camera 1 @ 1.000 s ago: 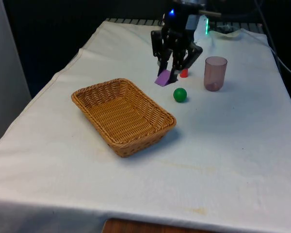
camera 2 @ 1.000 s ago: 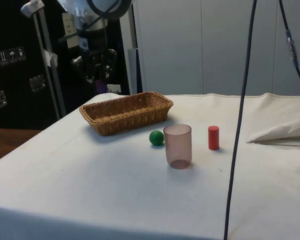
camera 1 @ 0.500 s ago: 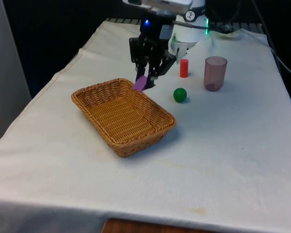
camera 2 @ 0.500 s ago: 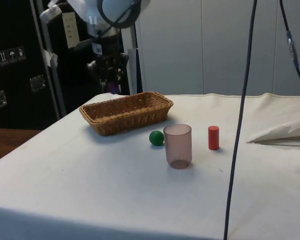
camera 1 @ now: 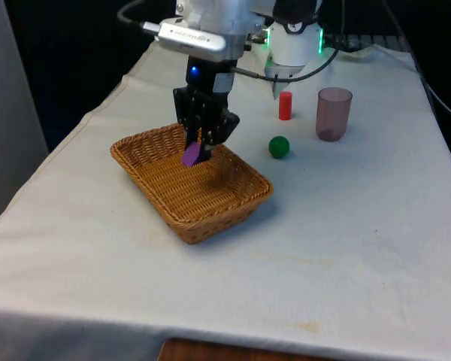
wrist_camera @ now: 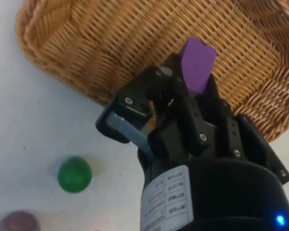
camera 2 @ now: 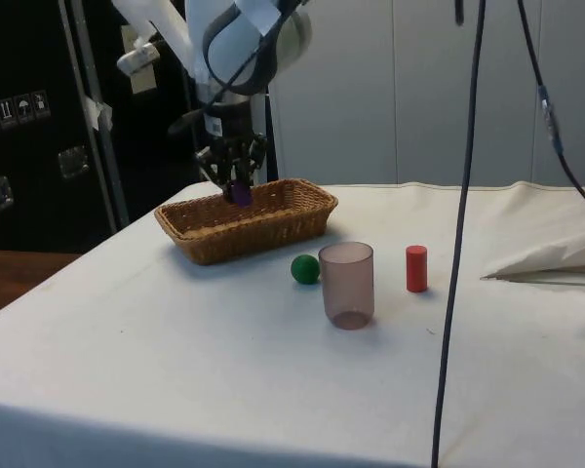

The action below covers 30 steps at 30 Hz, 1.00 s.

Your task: Pick up the triangular block and place it into the basket.

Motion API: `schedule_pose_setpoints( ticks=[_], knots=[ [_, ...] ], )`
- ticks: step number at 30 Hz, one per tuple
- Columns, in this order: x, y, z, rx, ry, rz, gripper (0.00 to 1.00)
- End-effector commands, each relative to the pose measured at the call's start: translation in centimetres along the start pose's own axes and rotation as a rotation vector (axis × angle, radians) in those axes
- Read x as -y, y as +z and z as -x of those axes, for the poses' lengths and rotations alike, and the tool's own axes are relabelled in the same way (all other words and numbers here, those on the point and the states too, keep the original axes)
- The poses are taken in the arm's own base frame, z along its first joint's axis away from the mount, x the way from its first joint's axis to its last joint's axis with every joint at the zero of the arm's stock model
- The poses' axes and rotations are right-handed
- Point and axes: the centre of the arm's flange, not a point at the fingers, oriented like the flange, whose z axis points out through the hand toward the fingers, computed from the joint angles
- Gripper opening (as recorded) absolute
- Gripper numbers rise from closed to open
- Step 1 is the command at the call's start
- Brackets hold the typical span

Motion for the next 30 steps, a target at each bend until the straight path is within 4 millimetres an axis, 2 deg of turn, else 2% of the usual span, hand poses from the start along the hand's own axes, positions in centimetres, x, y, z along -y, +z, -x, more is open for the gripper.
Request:
schedule_pose_setpoints(
  ticks=[1,4,7,19,20,21,26,27,28,30],
  knots=[
    [-0.2,0.5,-0.2,0.009,0.0,-0.013,0.33],
    [-0.5,1.0,-0.4,0.009,0.003,0.001,0.33],
    [-0.9,2.3,-0.7,0.032,0.005,-0.019,0.33],
    [-0.9,5.5,-0.2,0.069,0.007,-0.006,0.34],
    [-0.9,5.5,-0.2,0.062,0.007,0.008,0.41],
    [-0.8,5.7,-0.1,0.072,0.005,-0.006,0.41],
    [-0.8,6.0,-0.1,0.077,0.006,-0.004,0.63],
    [-0.8,6.1,0.0,0.078,0.007,-0.004,0.68],
    [-0.8,6.1,0.0,0.079,0.005,-0.004,0.77],
    [-0.9,6.1,0.0,0.071,0.007,0.01,0.86]
  ],
)
